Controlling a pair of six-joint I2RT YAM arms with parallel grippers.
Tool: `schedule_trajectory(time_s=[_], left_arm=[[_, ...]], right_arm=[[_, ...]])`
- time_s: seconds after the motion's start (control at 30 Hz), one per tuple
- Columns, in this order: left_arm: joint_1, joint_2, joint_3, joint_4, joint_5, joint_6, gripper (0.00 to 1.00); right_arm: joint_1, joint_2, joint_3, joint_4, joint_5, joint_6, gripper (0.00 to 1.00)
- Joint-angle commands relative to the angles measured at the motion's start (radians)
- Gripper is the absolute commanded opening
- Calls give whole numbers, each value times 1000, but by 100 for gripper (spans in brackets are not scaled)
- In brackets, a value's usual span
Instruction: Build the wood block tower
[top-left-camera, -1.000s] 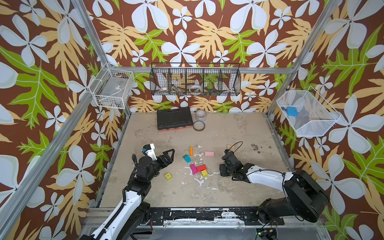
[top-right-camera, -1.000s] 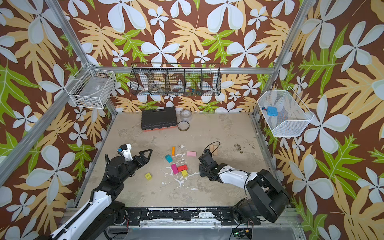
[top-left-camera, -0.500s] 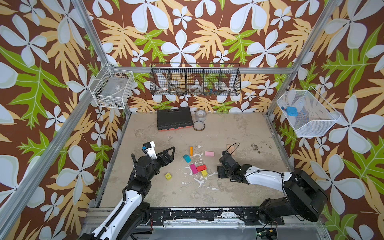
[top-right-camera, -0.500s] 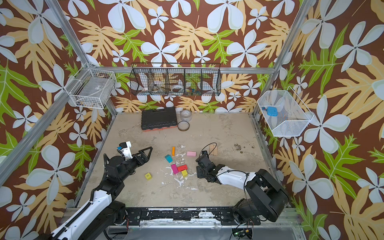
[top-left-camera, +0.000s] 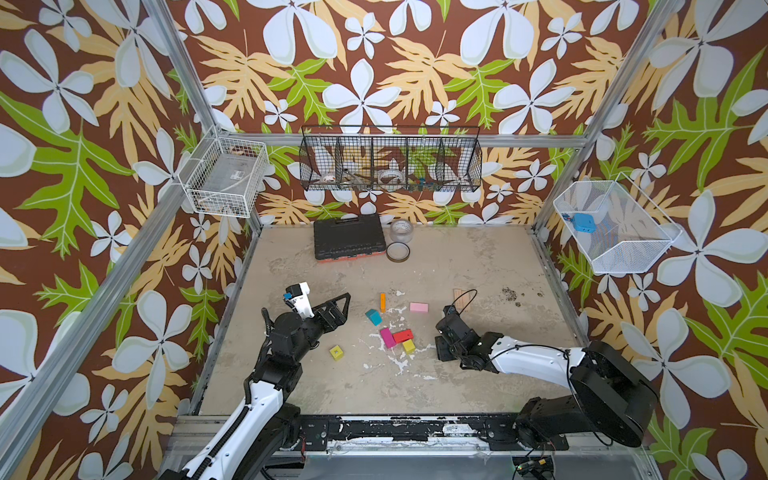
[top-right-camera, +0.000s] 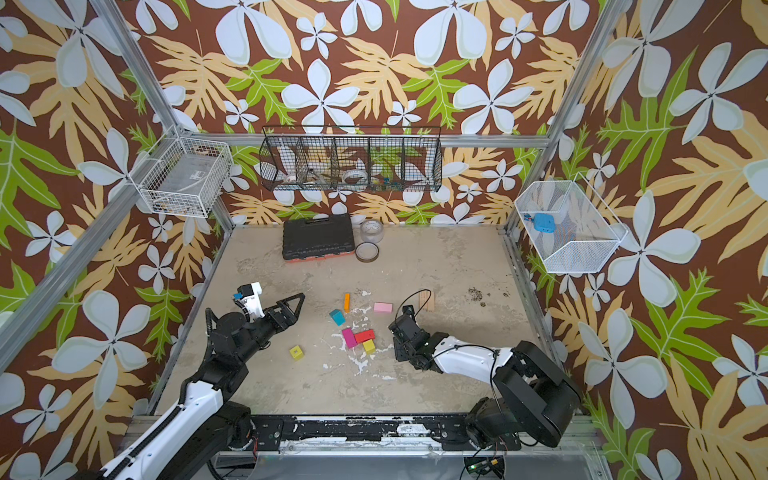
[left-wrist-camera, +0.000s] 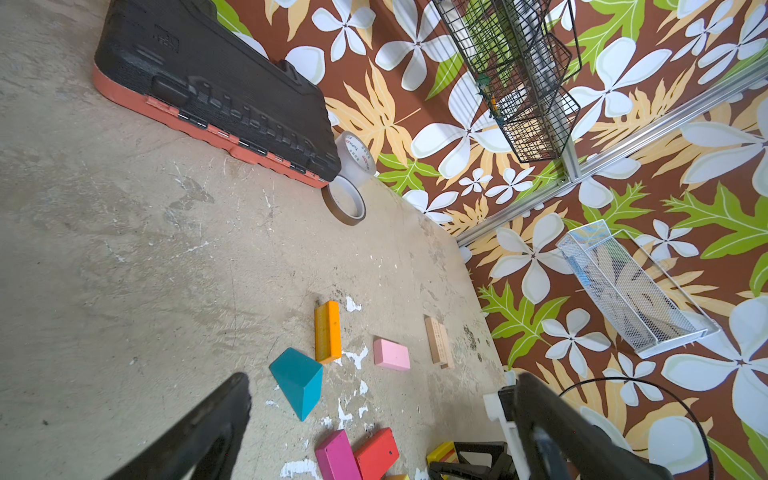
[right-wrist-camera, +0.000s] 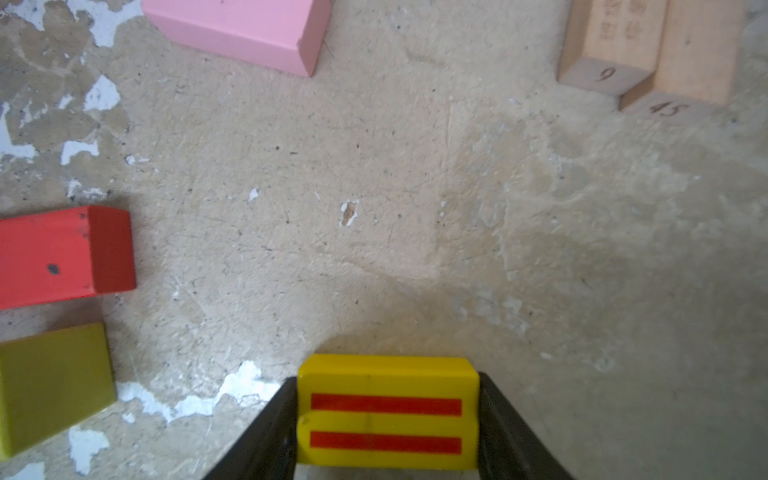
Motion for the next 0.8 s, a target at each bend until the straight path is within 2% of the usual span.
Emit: schedule_trajectory(time_s=[0.0, 0.13, 0.2, 0.4, 0.47, 0.6, 0.77], left_arm=[[1, 0, 5, 28, 6, 9, 100], [1, 4, -2, 34, 7, 6, 100], [1, 15, -10, 50, 11, 4, 100], [-4, 69, -18, 89, 32, -5, 100], [-5, 76, -14, 89, 32, -3, 100], [-7, 63, -21, 88, 20, 2, 100], [-11, 53, -27, 91, 19, -1, 100]], right_arm=[[0, 4, 2, -47, 2, 20, 53], [-1, -28, 33, -83, 15, -5, 48], [-5, -59, 85, -141, 30, -37, 43], [-24, -159, 282, -264, 19, -145, 36], [-67, -158, 371, -285, -17, -181, 32], [-196, -121, 538, -283, -161, -193, 29], [-270, -51, 611, -246, -134, -172, 27]])
